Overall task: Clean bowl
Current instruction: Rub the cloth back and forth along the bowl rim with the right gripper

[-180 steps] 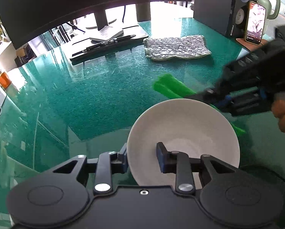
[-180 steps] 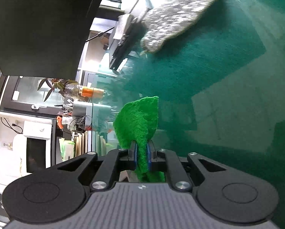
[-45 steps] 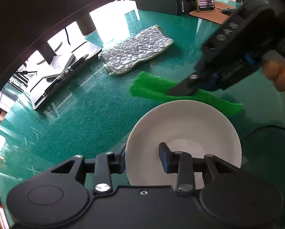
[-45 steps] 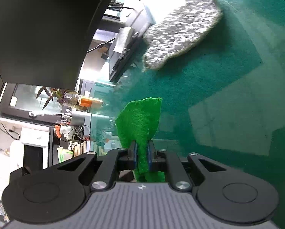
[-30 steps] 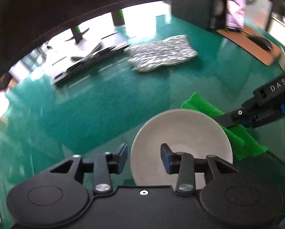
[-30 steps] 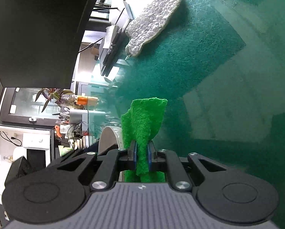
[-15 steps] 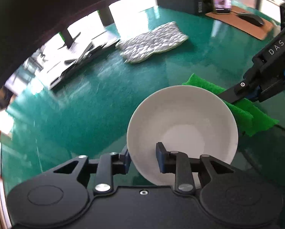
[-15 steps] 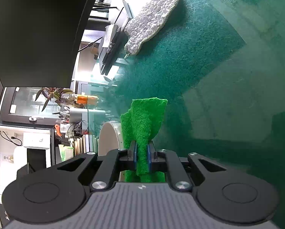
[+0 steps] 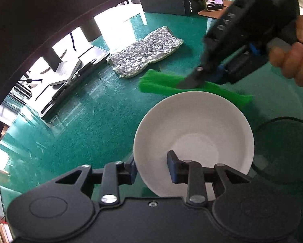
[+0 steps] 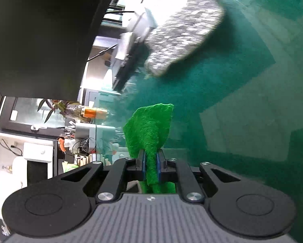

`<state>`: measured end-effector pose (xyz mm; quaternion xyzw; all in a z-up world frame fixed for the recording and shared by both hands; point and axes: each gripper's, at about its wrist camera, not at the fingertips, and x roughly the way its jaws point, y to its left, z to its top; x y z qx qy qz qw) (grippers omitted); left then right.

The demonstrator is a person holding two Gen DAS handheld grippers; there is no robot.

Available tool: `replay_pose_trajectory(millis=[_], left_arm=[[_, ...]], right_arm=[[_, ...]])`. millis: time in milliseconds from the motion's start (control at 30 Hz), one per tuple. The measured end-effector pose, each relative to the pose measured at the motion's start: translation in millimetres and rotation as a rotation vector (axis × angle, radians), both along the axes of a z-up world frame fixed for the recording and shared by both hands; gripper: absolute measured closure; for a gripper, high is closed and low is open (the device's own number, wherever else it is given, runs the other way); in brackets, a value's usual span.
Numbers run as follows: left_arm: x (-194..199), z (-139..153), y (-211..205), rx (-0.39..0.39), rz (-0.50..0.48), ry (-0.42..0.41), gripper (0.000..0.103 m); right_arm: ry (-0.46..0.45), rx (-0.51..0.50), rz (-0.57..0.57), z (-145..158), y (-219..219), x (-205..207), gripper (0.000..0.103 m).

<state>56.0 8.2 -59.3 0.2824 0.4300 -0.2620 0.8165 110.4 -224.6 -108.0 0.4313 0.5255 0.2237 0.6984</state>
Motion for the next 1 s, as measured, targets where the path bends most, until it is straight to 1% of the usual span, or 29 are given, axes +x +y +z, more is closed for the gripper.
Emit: replay_pose_trajectory(millis=[100, 233, 333, 433, 500, 633, 733, 833, 933, 1000], left_arm=[[0, 0, 0, -0.001, -0.007, 0.003, 0.072], [2, 0, 0, -0.004, -0.019, 0.002, 0.072], [2, 0, 1, -0.002, -0.033, 0.001, 0.072], [3, 0, 1, -0.002, -0.039, 0.000, 0.072], [3, 0, 1, -0.002, -0.037, 0.000, 0.072], [3, 0, 0, -0.002, -0.026, 0.000, 0.072], [2, 0, 0, 0.001, -0.022, -0.001, 0.072], [2, 1, -1, 0.000, -0.027, 0.002, 0.071], [0, 1, -6, -0.001, -0.059, -0.002, 0.069], [1, 1, -9, -0.002, -0.097, 0.005, 0.068]], right_arm=[[0.016, 0.016, -0.015, -1, -8, -8, 0.091], [0.073, 0.025, -0.030, -4, -27, -34, 0.091], [0.116, 0.029, -0.025, -6, -29, -53, 0.091], [0.120, 0.010, -0.030, -7, -25, -52, 0.091], [0.112, -0.006, -0.033, -7, -22, -41, 0.092], [0.048, 0.002, -0.008, -3, -7, -5, 0.091], [0.005, -0.003, 0.041, 1, 14, 17, 0.091], [-0.005, -0.010, 0.050, 1, 17, 15, 0.091], [0.018, 0.006, 0.028, 0, 5, 3, 0.091], [0.042, 0.016, 0.004, 0, -8, -12, 0.091]])
